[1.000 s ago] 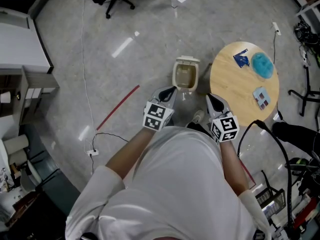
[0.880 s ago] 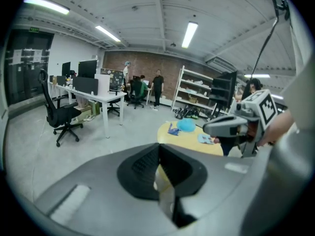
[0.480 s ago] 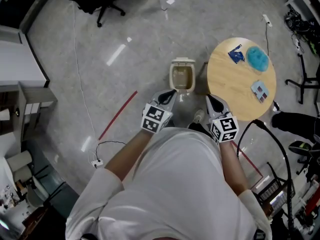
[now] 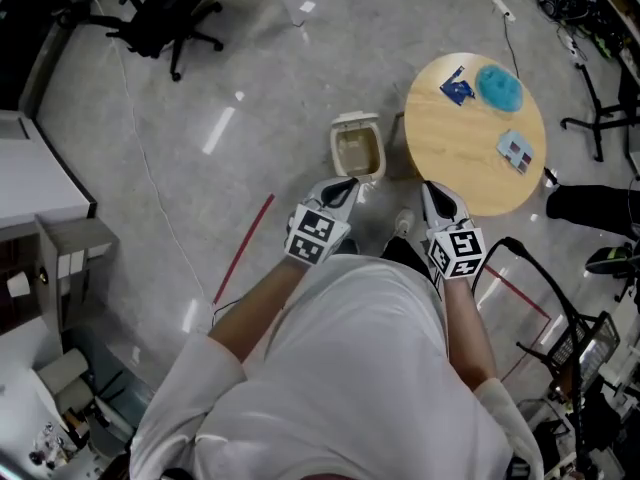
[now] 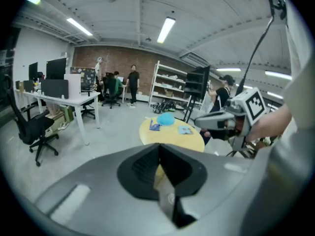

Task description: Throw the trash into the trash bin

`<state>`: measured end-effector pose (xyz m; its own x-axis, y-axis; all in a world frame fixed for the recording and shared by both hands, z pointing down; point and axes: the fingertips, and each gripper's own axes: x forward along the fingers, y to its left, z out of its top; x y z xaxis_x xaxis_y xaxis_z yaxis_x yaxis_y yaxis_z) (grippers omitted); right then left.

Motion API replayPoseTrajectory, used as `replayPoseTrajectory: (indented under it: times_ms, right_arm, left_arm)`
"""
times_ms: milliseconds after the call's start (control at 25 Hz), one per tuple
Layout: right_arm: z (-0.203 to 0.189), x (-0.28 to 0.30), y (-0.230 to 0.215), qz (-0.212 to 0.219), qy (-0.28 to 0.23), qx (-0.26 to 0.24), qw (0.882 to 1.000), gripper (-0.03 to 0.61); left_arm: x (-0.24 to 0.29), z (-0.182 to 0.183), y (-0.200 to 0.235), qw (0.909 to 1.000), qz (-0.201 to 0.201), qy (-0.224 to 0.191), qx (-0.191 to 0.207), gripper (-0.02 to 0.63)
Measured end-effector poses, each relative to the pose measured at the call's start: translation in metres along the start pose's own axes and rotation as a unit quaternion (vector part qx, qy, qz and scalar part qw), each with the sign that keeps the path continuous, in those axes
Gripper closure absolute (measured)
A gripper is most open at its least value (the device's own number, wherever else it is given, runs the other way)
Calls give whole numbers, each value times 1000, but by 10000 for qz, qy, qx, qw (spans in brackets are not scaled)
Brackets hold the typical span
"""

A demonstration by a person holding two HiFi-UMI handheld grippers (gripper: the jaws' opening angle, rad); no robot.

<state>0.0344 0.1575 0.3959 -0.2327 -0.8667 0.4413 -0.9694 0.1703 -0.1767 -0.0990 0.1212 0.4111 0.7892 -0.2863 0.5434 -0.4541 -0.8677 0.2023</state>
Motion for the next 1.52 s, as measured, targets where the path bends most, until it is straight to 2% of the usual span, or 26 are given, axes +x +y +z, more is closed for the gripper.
replayPoseTrajectory:
  times_ms: [280, 520, 840, 1040, 1520]
  right_arm:
    - [-1, -38, -30, -749, -169, 225, 9968, 577]
    - [-9, -73, -80, -1110, -245, 445, 9925, 577]
    - [-19, -112, -153, -1325, -314, 656, 9885, 578]
    - [-27, -132, -191, -1277, -290, 659, 9892, 577]
    - [-45, -164, -262, -1237, -218, 714, 9895, 577]
  left_arm:
    - [15, 16, -24, 9986, -490, -11, 207, 611]
    - [45, 32, -52, 9975, -599, -24, 375, 611]
    - [89, 48, -100, 9967, -693, 3, 423, 611]
    - [117, 64, -126, 9966, -613, -193, 509, 611]
    - [174, 86, -174, 9972, -579, -112, 457, 611]
